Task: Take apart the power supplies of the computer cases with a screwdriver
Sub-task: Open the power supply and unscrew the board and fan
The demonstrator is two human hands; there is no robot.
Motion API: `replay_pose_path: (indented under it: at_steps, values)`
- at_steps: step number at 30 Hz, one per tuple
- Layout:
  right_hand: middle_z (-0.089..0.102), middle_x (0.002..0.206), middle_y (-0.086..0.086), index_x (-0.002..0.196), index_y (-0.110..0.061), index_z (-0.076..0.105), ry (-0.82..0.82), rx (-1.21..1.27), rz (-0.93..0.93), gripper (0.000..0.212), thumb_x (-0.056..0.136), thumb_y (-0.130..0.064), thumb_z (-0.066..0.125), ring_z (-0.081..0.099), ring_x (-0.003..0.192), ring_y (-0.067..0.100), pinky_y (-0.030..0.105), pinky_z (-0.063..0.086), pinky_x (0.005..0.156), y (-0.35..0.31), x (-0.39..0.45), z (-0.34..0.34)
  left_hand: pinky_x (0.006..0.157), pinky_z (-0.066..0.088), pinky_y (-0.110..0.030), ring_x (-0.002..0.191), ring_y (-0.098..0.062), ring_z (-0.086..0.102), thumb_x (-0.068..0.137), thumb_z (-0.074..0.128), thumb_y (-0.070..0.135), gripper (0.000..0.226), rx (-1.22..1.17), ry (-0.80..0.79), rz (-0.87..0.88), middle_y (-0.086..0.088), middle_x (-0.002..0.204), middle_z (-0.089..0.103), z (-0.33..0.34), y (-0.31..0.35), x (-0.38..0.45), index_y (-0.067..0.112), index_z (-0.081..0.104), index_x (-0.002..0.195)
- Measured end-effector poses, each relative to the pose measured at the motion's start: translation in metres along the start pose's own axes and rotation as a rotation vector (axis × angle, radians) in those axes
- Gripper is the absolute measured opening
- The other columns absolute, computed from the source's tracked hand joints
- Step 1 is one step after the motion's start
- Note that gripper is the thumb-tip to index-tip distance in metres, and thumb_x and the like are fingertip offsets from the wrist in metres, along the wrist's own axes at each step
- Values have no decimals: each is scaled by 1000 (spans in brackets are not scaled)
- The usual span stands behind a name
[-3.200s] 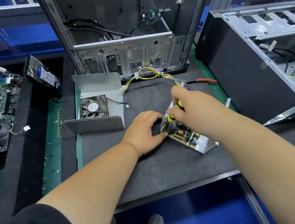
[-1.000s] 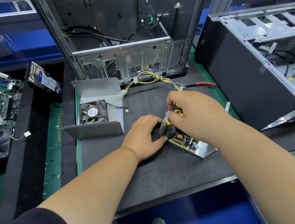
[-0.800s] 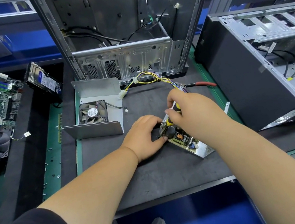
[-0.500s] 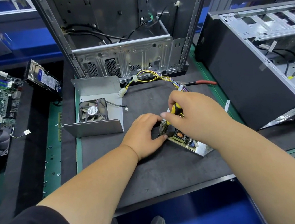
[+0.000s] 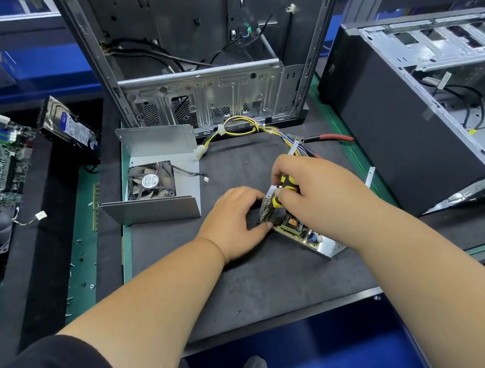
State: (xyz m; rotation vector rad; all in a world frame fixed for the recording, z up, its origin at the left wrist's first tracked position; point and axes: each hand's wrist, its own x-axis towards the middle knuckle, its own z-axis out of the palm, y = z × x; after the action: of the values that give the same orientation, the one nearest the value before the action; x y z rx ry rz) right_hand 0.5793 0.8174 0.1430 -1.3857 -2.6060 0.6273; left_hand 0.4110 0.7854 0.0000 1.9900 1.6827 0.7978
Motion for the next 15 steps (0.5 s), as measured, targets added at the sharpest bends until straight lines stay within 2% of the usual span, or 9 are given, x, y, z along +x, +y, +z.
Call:
replay_pose_path:
  at_steps: [2,3,5,8,11,13,15]
  values:
    - [55,70,-7,97,-27,55,16,-67,-16,24,98,-50,47,51,76,17,33,36,59,-3,0,1,100,36,-28,113,-17,47,82,74,34,46,11,-8,-5,1,119,59,1,0,0,18,59,122]
    - [58,72,-5,97,-25,56,25,-74,-18,30,98,-53,44,53,77,19,35,37,60,-4,0,1,99,34,-25,113,-17,46,81,74,34,47,11,-10,-4,1,119,59,1,1,-1,17,59,123]
    - [58,72,-4,100,-21,55,30,-53,-22,25,101,-44,45,51,72,20,35,33,58,-3,1,3,95,33,-23,109,-15,46,81,74,33,45,2,-4,0,2,115,59,1,1,-1,18,59,120]
    - [49,65,-6,102,-22,45,59,-23,-11,12,98,-30,54,42,59,8,30,23,50,-1,1,5,94,36,-26,106,-16,47,80,74,34,39,-6,6,5,4,110,58,0,1,0,20,60,114]
    - [57,80,-9,97,-24,47,52,13,-18,12,93,-23,58,46,72,12,18,25,51,0,0,5,94,39,-30,106,-17,49,80,73,35,37,-12,6,11,4,110,59,0,0,0,20,60,111]
    - [55,87,-10,92,-26,53,42,59,-42,11,91,-18,60,44,82,11,10,32,60,1,0,4,95,39,-31,106,-18,50,80,74,35,36,-15,8,13,4,110,59,1,0,0,21,60,110]
    - [52,90,-9,91,-26,56,21,52,-57,10,90,-18,59,44,85,12,9,31,62,1,-1,4,95,40,-32,106,-18,50,80,74,34,36,-16,5,8,4,110,59,1,1,0,21,60,110]
